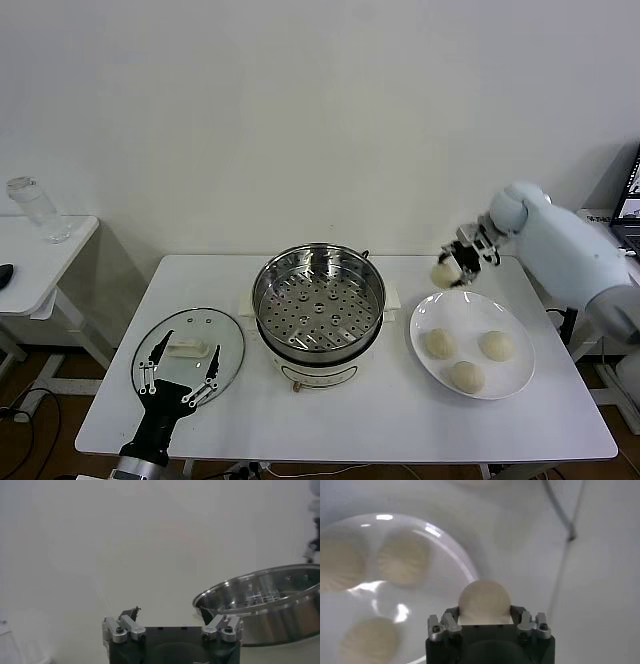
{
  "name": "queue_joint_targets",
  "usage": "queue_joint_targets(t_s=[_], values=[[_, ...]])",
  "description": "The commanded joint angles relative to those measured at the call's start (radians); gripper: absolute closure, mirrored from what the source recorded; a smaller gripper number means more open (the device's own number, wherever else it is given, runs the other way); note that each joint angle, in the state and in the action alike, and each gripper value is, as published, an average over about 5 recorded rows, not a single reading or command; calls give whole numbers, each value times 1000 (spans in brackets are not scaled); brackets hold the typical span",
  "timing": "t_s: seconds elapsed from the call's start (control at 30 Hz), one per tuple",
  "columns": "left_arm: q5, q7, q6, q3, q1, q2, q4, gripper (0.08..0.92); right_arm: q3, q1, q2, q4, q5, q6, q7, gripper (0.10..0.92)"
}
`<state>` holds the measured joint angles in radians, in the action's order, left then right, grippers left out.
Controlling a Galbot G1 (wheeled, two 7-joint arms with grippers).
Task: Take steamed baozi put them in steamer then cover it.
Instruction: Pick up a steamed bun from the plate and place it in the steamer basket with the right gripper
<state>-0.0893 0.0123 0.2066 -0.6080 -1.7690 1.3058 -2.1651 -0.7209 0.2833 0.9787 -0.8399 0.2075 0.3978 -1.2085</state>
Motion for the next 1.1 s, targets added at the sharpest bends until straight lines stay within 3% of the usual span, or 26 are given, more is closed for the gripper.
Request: queue_joint_targets(t_s=[0.03, 0.4, 0.7, 1.1], values=[[0, 0, 1, 2, 0, -1, -1, 177, -185, 245, 71, -204, -121, 183, -5, 337], [1, -2, 16, -1, -6, -5, -6, 177, -247, 232, 217, -297, 15, 334, -27, 347], [5, -3, 25, 0, -6, -3, -14, 177, -218, 104, 332, -179, 208, 373, -4, 354], [8, -7, 39, -18, -4, -3, -8, 177, -182, 37, 410, -60, 320, 378, 15, 355]])
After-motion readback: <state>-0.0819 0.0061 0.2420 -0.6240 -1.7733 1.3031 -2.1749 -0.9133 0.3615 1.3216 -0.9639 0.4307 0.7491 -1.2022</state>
